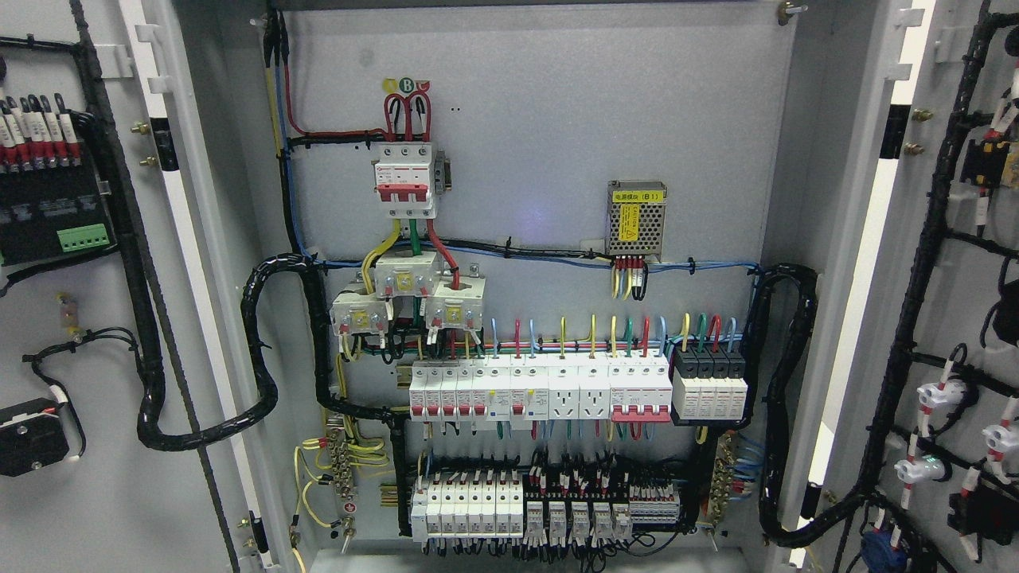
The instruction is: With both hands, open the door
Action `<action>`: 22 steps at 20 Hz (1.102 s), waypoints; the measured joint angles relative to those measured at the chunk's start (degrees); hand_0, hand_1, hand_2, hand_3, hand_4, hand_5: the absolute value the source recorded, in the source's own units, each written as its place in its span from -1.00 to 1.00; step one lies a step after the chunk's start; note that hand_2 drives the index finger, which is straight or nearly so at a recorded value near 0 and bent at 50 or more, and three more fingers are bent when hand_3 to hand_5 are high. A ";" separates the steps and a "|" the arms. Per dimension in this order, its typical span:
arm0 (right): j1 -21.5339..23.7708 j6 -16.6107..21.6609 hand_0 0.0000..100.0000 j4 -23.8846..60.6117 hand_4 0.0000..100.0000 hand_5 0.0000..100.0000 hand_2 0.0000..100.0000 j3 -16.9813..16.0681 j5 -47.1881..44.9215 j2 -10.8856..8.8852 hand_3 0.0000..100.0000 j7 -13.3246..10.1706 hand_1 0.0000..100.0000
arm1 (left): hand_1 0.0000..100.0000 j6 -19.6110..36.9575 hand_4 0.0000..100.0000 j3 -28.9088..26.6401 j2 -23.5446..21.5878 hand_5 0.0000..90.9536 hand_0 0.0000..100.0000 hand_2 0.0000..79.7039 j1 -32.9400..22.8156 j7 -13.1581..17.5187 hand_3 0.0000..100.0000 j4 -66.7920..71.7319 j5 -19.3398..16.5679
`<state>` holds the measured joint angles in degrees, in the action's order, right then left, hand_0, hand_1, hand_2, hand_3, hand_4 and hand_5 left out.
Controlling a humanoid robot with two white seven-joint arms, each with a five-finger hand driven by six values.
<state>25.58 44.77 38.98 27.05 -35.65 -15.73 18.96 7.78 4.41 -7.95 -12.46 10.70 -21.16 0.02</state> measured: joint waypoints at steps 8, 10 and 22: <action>-8.22 -22.63 -1.00 -17.58 -1.00 -1.00 -1.00 -2.90 0.21 5.76 -1.00 0.11 -1.00 | -1.00 -9.46 -0.94 -0.05 1.79 -1.00 -1.00 -1.00 1.01 0.12 -1.00 7.58 -1.54; -9.72 -26.62 -1.00 -20.51 -1.00 -1.00 -1.00 -3.35 1.25 6.58 -1.00 -1.76 -1.00 | -1.00 -9.87 -0.94 -0.09 2.15 -1.00 -1.00 -1.00 1.13 -0.17 -1.00 8.78 -2.08; -14.05 -38.78 -1.00 -31.23 -1.00 -1.00 -1.00 -5.00 16.86 11.39 -1.00 -11.24 -1.00 | -1.00 -11.07 -0.94 -2.79 3.96 -1.00 -1.00 -1.00 1.23 -1.51 -1.00 12.37 -1.89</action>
<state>11.53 5.99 7.75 22.05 -18.79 -4.34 7.72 -3.29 1.63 -3.99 -11.23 9.19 -8.79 -1.87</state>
